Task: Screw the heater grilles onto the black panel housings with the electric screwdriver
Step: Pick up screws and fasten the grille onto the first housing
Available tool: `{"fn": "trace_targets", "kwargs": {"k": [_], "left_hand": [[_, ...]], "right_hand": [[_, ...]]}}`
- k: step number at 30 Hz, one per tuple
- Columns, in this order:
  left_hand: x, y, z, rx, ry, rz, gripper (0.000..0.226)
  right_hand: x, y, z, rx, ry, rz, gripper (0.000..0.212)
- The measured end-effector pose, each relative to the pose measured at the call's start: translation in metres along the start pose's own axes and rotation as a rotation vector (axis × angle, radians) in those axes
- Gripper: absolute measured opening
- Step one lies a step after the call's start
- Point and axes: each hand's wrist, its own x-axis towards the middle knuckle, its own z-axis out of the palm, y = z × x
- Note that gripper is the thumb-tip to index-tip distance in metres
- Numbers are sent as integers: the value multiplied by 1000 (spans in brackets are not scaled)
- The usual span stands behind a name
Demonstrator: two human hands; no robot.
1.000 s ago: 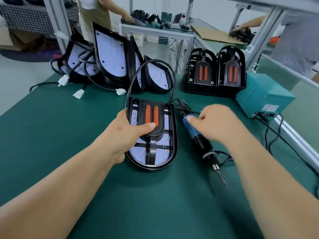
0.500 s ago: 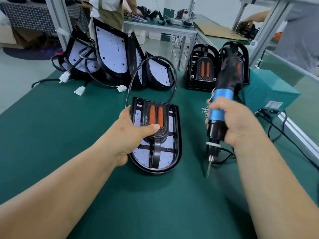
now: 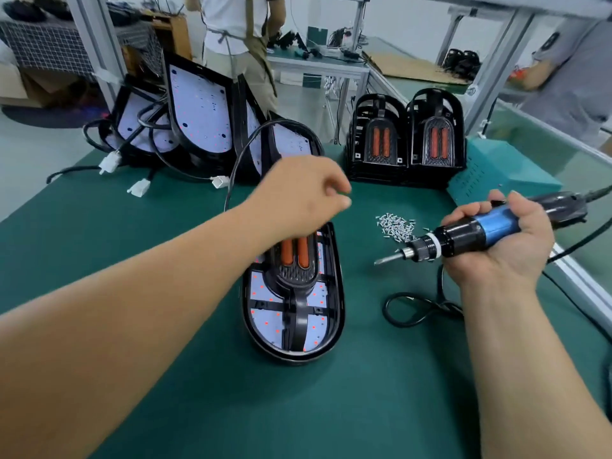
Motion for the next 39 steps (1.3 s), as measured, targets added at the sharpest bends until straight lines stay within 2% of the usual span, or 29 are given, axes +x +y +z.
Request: {"fn": "trace_targets", "kwargs": {"k": [4, 9, 13, 17, 21, 25, 27, 30, 32, 35, 39], "left_hand": [[46, 26, 42, 152, -288, 138, 15], [58, 41, 79, 164, -444, 100, 19], [57, 43, 92, 259, -467, 57, 35], [56, 43, 99, 216, -457, 12, 32], [55, 45, 103, 170, -462, 24, 24], [56, 47, 96, 165, -472, 6, 27], [57, 47, 81, 14, -432, -25, 22], [44, 42, 54, -543, -405, -170, 15], [31, 37, 43, -822, -426, -252, 15], [14, 34, 43, -979, -427, -352, 14], [7, 38, 45, -1077, -405, -423, 19]], "right_hand": [[7, -5, -12, 14, -63, 44, 16], [10, -10, -20, 87, -102, 74, 18], [13, -13, -22, 145, -121, 96, 27], [14, -15, -23, 184, -110, 98, 31], [13, -13, -21, 177, -93, 81, 27], [11, -13, -18, 192, -29, 21, 17], [12, -15, -18, 236, 21, -34, 10], [13, -18, -17, 305, 68, -100, 11], [12, -19, -16, 349, 78, -113, 14], [12, -18, -14, 386, 102, -112, 15], [11, -17, -13, 401, 103, -98, 16]]}}
